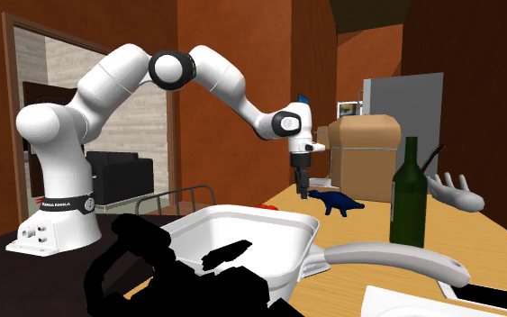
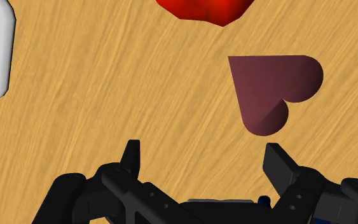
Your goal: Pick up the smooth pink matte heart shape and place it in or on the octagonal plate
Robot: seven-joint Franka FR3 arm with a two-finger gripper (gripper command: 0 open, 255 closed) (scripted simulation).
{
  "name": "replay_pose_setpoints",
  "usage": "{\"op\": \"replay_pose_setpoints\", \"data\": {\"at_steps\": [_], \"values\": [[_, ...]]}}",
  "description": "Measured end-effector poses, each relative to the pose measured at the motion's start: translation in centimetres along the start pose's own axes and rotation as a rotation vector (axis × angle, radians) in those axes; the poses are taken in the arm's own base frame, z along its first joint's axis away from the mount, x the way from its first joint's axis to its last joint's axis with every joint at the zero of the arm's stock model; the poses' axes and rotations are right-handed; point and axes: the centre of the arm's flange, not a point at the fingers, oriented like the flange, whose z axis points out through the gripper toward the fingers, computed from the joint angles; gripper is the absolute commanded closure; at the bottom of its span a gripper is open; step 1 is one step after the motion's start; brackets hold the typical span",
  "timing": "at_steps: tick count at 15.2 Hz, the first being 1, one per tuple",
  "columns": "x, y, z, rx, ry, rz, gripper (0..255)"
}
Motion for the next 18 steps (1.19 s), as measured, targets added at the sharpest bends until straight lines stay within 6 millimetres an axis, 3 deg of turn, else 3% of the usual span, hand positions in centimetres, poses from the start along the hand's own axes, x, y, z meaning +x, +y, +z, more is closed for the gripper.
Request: {"op": "replay_pose_setpoints", "data": {"at_steps": [5,11,12,18], "values": [[0.2,0.0,2.6,0.000,0.000,0.000,0],[0.1,0.0,2.9,0.000,0.000,0.000,0],[0.1,0.0,2.9,0.000,0.000,0.000,255],[0.1,0.0,2.9,0.000,0.000,0.000,255]]}}
